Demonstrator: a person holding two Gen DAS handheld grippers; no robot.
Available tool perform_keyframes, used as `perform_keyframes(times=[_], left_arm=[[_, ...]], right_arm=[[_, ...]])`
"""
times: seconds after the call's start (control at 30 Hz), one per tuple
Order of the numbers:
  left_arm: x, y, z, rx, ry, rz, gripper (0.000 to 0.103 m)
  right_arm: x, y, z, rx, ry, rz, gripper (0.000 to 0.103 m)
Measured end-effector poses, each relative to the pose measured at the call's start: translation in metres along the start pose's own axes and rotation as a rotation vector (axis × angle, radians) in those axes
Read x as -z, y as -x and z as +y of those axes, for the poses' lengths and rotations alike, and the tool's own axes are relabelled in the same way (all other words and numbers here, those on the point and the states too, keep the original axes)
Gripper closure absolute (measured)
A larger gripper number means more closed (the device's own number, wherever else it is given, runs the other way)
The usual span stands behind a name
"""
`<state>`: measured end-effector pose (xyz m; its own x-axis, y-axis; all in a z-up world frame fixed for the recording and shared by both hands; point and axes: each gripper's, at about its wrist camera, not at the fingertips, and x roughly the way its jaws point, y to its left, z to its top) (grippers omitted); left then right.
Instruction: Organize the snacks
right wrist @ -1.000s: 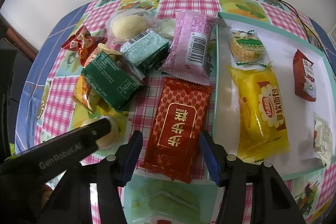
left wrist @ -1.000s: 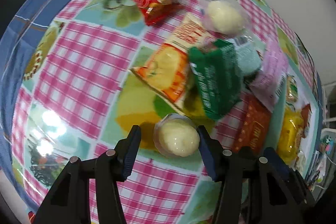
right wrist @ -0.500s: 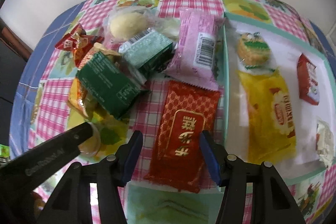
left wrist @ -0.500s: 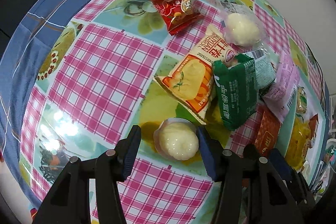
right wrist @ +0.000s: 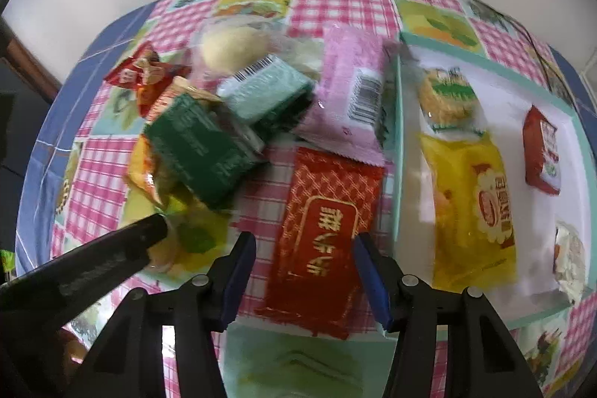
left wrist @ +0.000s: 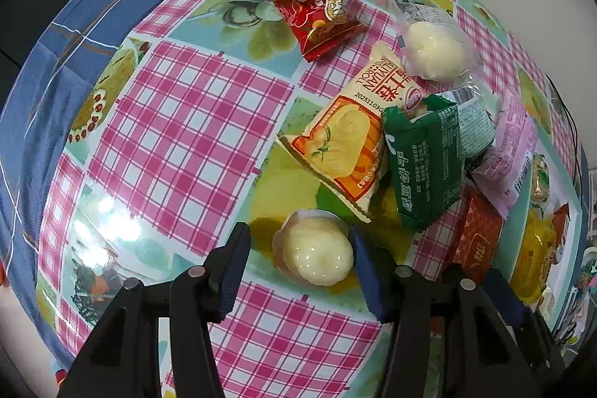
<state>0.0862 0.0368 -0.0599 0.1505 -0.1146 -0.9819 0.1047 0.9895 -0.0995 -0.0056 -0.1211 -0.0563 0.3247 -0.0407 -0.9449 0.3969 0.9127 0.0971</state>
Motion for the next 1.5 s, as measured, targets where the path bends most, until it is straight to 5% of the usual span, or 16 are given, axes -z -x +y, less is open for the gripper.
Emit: perform_keyframes(times=[0.23, 0.47, 0.67, 0.9, 1.27, 1.5], left_arm=[[-0.001, 0.001, 0.001, 0.003, 0.011, 0.002, 0.047], [0.000, -0.001, 0.000, 0.002, 0.009, 0.008, 0.047], [0.001, -0.005, -0.010, -0.004, -0.026, 0.017, 0.047], [0.005, -0.011, -0.026, -0.052, -0.086, 0.013, 0.047], [0.020, -0.015, -0.066, -0.083, -0.195, -0.008, 0.047], [0.028, -0.010, -0.071, -0.070, -0.210, -0.018, 0.057]], right_arm=[[0.004, -0.003, -0.004, 0.041, -0.015, 0.034, 0.046], [0.002, -0.013, -0.009, -0.019, -0.068, 0.027, 0.043], [0.004, -0.019, 0.020, 0.061, 0.062, 0.022, 0.036], [0.008, -0.024, 0.026, 0.053, 0.087, 0.027, 0.034], [0.012, -0.021, 0.003, 0.041, 0.103, 0.033, 0.048], [0.016, -0.014, -0.008, 0.021, 0.096, 0.038, 0.054]])
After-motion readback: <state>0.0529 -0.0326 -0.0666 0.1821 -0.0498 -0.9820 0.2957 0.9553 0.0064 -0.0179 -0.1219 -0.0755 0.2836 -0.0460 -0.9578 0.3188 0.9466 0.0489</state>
